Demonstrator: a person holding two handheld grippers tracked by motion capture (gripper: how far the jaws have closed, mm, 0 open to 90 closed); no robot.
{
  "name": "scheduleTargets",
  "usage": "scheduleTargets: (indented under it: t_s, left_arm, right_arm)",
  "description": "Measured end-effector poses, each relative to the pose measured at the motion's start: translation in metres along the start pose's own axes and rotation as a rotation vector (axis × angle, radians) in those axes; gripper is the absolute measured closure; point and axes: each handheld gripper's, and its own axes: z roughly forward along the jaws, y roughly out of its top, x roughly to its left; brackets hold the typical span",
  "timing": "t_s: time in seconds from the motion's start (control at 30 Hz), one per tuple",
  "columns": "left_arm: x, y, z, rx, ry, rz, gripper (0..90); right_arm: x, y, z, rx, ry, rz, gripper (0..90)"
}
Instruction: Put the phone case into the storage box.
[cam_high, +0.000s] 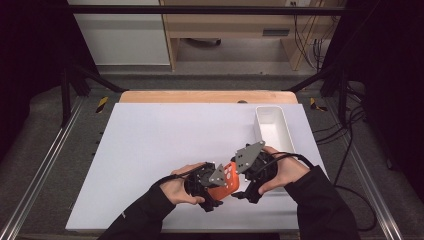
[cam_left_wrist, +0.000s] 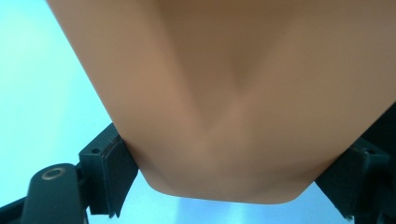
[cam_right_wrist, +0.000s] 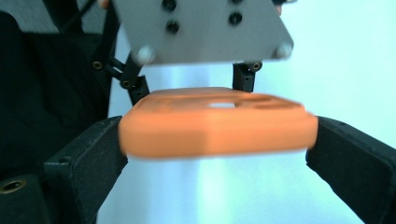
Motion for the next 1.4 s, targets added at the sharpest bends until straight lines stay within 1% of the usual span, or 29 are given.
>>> scheduleTargets:
  t_s: [0.07,0.13,0.17,0.2,0.23,0.33,0.37,0.43,0.47,0.67,0.7,0.8,0.87,0.93,1.0,1.07,1.1,1.2,1.37,1.4]
  left_arm:
    - [0.001,-0.003,-0.002,-0.017,-0.004,-0.007,15.6]
    - [0.002,-0.006,-0.004,-0.045,0.005,-0.020,15.6]
    - [0.002,-0.008,-0.005,-0.051,0.006,-0.020,15.5]
    - [0.002,-0.009,-0.006,-0.068,0.010,-0.023,15.5]
    - [0.003,-0.011,-0.007,-0.086,0.008,-0.034,15.5]
    - [0.003,-0.015,-0.009,-0.125,0.010,-0.046,15.5]
    - [0.003,-0.017,-0.010,-0.145,0.011,-0.050,15.5]
    - [0.003,-0.020,-0.011,-0.182,0.005,-0.064,15.5]
    - [0.003,-0.022,-0.011,-0.193,-0.001,-0.069,15.5]
    - [0.002,-0.031,-0.010,-0.258,-0.009,-0.099,15.5]
    - [0.002,-0.033,-0.010,-0.270,-0.015,-0.109,15.5]
    - [0.002,-0.035,-0.009,-0.288,-0.010,-0.110,15.4]
    - [0.002,-0.036,-0.008,-0.307,-0.024,-0.118,15.5]
    - [0.002,-0.038,-0.007,-0.317,-0.021,-0.123,15.4]
    - [0.002,-0.039,-0.006,-0.335,-0.029,-0.134,15.5]
    - [0.002,-0.039,-0.006,-0.349,-0.034,-0.138,15.5]
    - [0.002,-0.040,-0.005,-0.358,-0.026,-0.130,15.4]
    - [0.002,-0.040,-0.005,-0.384,-0.031,-0.137,15.4]
    - [0.002,-0.039,-0.007,-0.406,-0.037,-0.130,15.4]
    - [0.001,-0.038,-0.007,-0.416,-0.037,-0.134,15.4]
  right_arm:
    - [0.001,-0.004,-0.003,-0.027,-0.006,0.009,4.1]
    - [0.002,-0.009,-0.006,-0.058,-0.013,0.022,3.2]
    - [0.002,-0.012,-0.008,-0.077,-0.019,0.027,3.1]
    - [0.002,-0.014,-0.010,-0.092,-0.024,0.037,2.8]
    - [0.002,-0.016,-0.011,-0.109,-0.027,0.047,2.6]
    - [0.002,-0.022,-0.013,-0.148,-0.044,0.065,2.0]
    - [0.002,-0.024,-0.013,-0.163,-0.047,0.067,2.1]
    - [0.002,-0.027,-0.012,-0.195,-0.048,0.082,2.2]
    - [0.003,-0.028,-0.011,-0.205,-0.048,0.086,2.2]
    - [0.003,-0.035,-0.005,-0.238,-0.051,0.104,2.3]
    - [0.003,-0.035,-0.004,-0.245,-0.050,0.106,2.3]
    - [0.003,-0.037,-0.003,-0.265,-0.048,0.113,2.5]
    - [0.003,-0.037,-0.002,-0.275,-0.051,0.118,2.5]
    - [0.004,-0.036,-0.002,-0.285,-0.048,0.118,2.5]
    - [0.005,-0.036,-0.001,-0.294,-0.045,0.115,2.4]
    - [0.006,-0.036,-0.001,-0.306,-0.042,0.115,2.4]
    - [0.006,-0.036,-0.001,-0.309,-0.041,0.116,2.4]
    - [0.006,-0.035,0.000,-0.329,-0.037,0.120,2.7]
    - [0.006,-0.034,0.001,-0.347,-0.035,0.130,3.0]
    - [0.006,-0.034,0.001,-0.352,-0.035,0.134,3.3]
